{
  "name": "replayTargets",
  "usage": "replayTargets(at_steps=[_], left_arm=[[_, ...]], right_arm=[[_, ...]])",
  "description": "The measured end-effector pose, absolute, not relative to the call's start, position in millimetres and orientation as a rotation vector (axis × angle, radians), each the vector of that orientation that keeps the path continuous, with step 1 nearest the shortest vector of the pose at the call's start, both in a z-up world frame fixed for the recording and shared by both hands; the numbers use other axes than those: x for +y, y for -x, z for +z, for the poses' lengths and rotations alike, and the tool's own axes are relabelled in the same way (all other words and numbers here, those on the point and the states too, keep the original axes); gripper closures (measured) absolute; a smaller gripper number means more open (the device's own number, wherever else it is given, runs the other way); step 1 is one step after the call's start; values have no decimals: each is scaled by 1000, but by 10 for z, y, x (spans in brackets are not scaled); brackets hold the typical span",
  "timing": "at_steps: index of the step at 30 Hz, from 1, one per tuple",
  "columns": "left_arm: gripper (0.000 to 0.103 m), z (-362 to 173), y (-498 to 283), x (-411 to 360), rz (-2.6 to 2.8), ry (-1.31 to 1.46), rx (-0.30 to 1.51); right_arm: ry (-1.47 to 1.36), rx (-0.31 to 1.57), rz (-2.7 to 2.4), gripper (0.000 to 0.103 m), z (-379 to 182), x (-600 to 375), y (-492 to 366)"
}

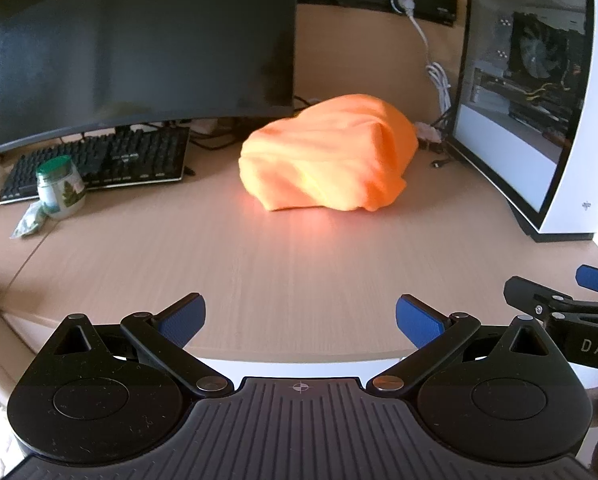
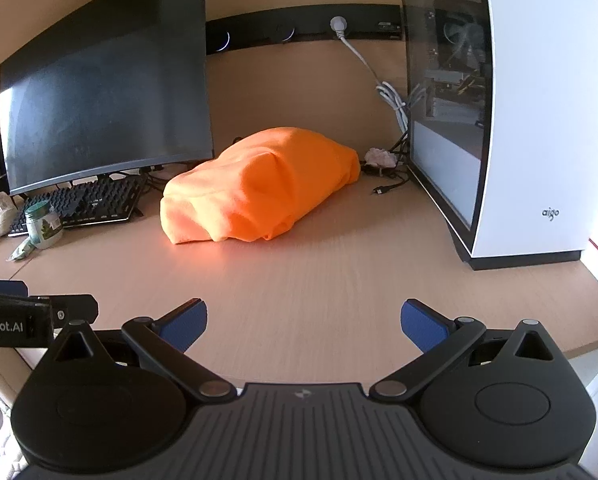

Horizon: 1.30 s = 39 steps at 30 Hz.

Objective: Fold clothes
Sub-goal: 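Move both grippers toward the orange cloth and reach into it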

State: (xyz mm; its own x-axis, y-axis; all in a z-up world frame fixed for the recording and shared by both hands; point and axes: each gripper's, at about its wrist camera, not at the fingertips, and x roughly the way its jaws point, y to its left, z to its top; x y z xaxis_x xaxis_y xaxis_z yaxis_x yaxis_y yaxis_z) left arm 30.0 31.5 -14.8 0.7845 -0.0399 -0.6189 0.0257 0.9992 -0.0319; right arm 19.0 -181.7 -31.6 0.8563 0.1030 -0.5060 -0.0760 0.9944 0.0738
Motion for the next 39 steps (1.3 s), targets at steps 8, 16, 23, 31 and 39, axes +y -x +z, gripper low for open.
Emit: replayTargets(at_steps=[8,16,23,31,39], left_arm=[[0,-248,-601,539,-88,23,692],[0,-321,-1087,888,-182,-6,749],[0,-217,-1492,896,-421,-75,745],[0,-191,-1994,632,-483,-74,693],[0,-524,-1981,-121,-496,-631,491]], right_arm=[[-24,564,61,0,-357,-1570,-408],[-34,635,2,0,-344,-1275,-800],[-44,687,-112,0,-147,-1324,-1008],[14,675,-127,0,-43,-1583,-1215],[5,687,5,0,-190,-1896,-1763]])
